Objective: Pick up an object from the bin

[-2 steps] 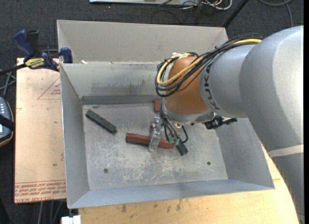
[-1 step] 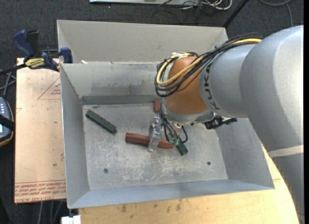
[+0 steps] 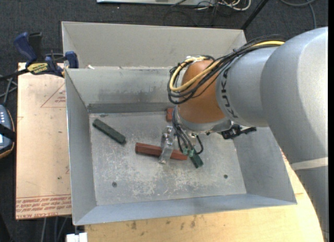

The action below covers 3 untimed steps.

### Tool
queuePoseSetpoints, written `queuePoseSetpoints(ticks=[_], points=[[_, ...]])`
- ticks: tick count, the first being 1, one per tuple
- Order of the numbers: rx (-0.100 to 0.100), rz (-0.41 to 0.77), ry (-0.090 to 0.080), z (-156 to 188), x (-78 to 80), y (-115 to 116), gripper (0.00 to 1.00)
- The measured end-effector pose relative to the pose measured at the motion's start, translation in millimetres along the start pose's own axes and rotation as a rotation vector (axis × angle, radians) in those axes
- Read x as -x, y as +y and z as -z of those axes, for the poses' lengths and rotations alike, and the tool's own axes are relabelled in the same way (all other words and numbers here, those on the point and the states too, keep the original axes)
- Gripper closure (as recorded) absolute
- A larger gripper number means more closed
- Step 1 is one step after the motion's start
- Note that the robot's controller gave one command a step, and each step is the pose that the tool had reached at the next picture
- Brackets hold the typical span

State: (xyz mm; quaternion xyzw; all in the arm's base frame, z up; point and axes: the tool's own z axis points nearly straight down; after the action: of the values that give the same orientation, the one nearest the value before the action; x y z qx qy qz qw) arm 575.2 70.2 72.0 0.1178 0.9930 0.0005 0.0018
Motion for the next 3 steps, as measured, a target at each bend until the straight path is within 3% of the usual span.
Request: queuePoseSetpoints(ticks=[3], points=[[0.001,0.000,0.000,23.8,0.3,0.3,1.00]])
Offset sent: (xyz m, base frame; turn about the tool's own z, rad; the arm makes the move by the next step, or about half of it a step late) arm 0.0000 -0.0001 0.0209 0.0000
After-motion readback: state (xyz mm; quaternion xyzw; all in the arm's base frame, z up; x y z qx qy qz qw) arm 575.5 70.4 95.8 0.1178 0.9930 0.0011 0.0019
